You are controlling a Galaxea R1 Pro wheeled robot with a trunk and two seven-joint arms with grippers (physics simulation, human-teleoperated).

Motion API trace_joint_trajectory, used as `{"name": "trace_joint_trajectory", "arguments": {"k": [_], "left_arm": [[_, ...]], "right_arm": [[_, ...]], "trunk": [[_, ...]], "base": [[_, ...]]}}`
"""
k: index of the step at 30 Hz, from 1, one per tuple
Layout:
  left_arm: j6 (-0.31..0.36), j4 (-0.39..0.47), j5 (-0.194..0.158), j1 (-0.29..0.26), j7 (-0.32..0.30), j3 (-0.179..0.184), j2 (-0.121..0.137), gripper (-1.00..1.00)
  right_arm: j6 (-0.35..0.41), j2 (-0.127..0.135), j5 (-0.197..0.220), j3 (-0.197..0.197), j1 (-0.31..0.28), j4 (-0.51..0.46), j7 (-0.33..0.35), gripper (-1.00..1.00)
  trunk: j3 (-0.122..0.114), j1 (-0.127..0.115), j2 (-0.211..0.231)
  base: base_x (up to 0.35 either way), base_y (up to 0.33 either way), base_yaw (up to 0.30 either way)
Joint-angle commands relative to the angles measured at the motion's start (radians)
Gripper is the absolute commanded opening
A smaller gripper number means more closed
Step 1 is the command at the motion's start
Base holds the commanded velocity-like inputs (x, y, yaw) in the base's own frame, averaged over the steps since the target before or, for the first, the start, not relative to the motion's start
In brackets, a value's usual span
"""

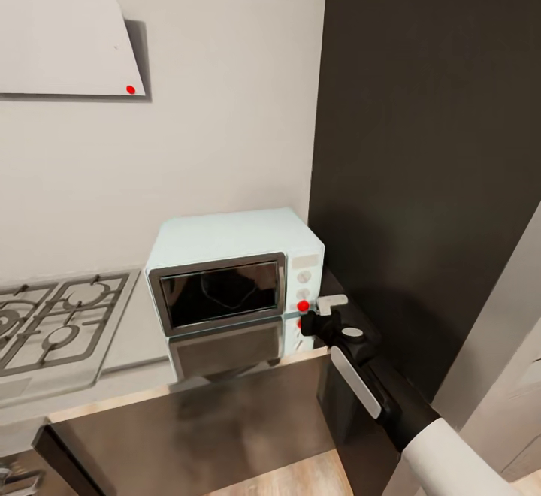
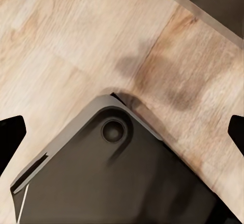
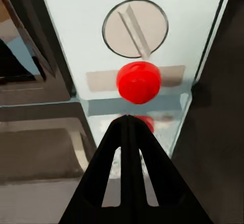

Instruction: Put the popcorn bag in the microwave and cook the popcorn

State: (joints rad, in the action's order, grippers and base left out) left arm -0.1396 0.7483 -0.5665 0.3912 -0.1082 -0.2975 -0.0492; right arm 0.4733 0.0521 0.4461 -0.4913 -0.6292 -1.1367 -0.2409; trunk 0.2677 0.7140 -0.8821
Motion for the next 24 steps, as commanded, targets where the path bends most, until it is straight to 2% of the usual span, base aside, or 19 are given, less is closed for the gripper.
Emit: {"name": "trace_joint_trajectory", "arguments": {"k": [1,15,24], "left_arm": [[0.001,0.000,-0.010,0.000,-0.008,-0.003,-0.001,1.00],[0.001,0.001,-0.008,-0.001,-0.001,-0.002,-0.002,1.00],[0.002,0.000,-0.009,-0.001,-0.001,-0.002,-0.002,1.00]], "right_arm": [[0.002,-0.002,0.010,-0.004,-0.001,0.000,-0.010,-1.00],[0.001,-0.005,0.009,0.003,-0.003,0.037,-0.009,-1.00],[-0.044,-0.007,0.010,0.001,-0.044,0.147,-0.003,-1.00]], "trunk": [[0.001,0.001,-0.001],[0.001,0.001,-0.001],[0.001,0.001,-0.001]], "base": [[0.196,0.073,0.000],[0.065,0.009,0.000],[0.021,0.000,0.000]]}}
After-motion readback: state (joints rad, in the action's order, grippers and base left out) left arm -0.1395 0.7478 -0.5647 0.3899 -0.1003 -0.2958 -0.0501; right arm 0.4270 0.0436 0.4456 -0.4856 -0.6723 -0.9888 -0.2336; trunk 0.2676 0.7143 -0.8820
